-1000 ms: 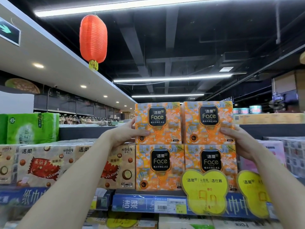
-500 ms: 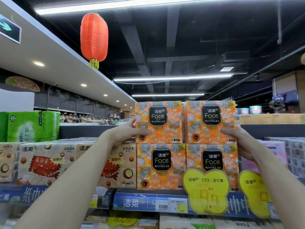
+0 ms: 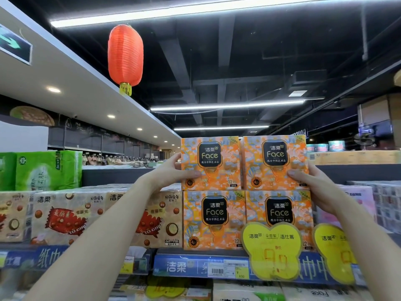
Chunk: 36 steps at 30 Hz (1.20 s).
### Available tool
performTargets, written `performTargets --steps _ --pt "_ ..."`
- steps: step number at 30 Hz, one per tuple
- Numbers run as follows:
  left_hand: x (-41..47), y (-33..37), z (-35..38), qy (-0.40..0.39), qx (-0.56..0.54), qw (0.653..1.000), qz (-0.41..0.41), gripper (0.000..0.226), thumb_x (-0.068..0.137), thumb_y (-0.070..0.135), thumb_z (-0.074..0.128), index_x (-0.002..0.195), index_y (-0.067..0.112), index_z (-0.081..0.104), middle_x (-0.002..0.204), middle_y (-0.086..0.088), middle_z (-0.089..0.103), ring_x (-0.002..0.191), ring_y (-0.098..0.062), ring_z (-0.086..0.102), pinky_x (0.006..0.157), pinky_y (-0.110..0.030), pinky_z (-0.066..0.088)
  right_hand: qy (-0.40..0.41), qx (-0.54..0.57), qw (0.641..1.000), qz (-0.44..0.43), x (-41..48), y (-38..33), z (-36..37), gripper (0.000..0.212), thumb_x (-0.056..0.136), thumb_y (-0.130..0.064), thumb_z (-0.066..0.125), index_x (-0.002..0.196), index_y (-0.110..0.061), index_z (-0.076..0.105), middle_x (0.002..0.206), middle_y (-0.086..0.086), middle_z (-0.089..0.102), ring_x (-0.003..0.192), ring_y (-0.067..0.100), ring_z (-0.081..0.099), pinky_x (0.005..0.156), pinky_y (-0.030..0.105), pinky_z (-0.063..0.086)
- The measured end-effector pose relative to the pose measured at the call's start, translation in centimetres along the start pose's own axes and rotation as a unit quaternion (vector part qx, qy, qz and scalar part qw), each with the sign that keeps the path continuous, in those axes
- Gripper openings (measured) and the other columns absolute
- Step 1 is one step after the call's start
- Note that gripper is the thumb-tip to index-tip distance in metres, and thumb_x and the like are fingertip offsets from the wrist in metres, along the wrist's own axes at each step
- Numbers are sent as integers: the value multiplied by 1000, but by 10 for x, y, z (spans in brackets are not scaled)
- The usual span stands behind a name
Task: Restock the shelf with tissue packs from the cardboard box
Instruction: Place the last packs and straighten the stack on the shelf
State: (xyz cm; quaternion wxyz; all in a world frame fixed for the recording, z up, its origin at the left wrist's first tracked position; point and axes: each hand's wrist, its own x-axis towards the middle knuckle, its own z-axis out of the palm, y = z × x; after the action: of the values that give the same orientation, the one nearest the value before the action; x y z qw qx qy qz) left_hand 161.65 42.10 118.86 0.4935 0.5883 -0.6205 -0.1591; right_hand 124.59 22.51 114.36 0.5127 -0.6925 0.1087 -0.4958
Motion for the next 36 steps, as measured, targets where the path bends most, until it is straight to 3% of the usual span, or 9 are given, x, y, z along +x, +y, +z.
performTargets --steps 7,13,17,22,25,27,29,31,36 --pt "-5 3 5 -10 32 999 -9 68 83 33 88 139 42 50 127 7 75 116 -14 73 110 -48 52 -4 -24 999 23 -1 -5 10 47 86 -22 71 131 -16 57 110 11 78 92 30 78 65 34 63" --pt "-6 1 6 -12 43 999 -14 85 75 45 92 146 41 45 130 7 73 118 -16 72 109 -51 52 9 -22 999 30 -1 -5 12 49 87 -20 72 133 -17 56 108 12 78 89 30 78 63 35 63" --pt "-11 5 9 -2 45 999 -17 88 79 41 89 151 36 40 127 7 74 115 -14 73 110 -49 52 15 -37 999 27 -4 -9 15 78 63 -38 91 131 -20 56 111 13 77 90 32 78 64 38 62" --pt "-25 9 16 38 77 996 -15 79 70 54 92 138 35 55 121 10 76 111 -11 73 107 -46 53 48 -46 998 6 -20 -10 27 34 92 -22 70 124 -28 61 112 6 78 91 25 78 74 39 60" --pt "-37 5 30 70 163 984 -9 64 64 62 92 116 42 59 110 18 76 104 -6 72 101 -38 57 86 -86 993 -11 -33 0 32 45 92 -29 74 133 -33 58 117 -3 74 100 20 74 85 42 56" --pt "-43 -2 38 108 229 967 -22 80 53 82 84 116 41 57 112 20 71 106 -8 69 98 -40 57 111 -121 986 -18 -42 8 35 49 90 -36 75 134 -37 54 119 -13 66 107 11 65 93 43 52" --pt "-45 -11 43 133 282 950 -30 95 45 92 75 120 35 57 117 17 71 112 -14 68 102 -46 55 123 -136 983 -28 -49 13 39 38 94 -30 72 128 -37 55 116 -13 67 102 10 65 84 36 53" --pt "-48 -16 47 139 316 938 -22 87 55 86 75 120 32 57 121 14 71 119 -20 66 112 -52 46 129 -140 981 -38 -54 14 42 33 98 -19 67 122 -39 57 113 -9 71 98 14 69 77 35 53" --pt "-49 -10 55 146 347 926 -20 69 73 70 79 123 28 56 124 8 72 121 -22 66 115 -54 43 162 -153 975 -18 -55 13 43 34 98 -15 63 118 -43 61 112 -6 73 102 24 71 92 50 56"
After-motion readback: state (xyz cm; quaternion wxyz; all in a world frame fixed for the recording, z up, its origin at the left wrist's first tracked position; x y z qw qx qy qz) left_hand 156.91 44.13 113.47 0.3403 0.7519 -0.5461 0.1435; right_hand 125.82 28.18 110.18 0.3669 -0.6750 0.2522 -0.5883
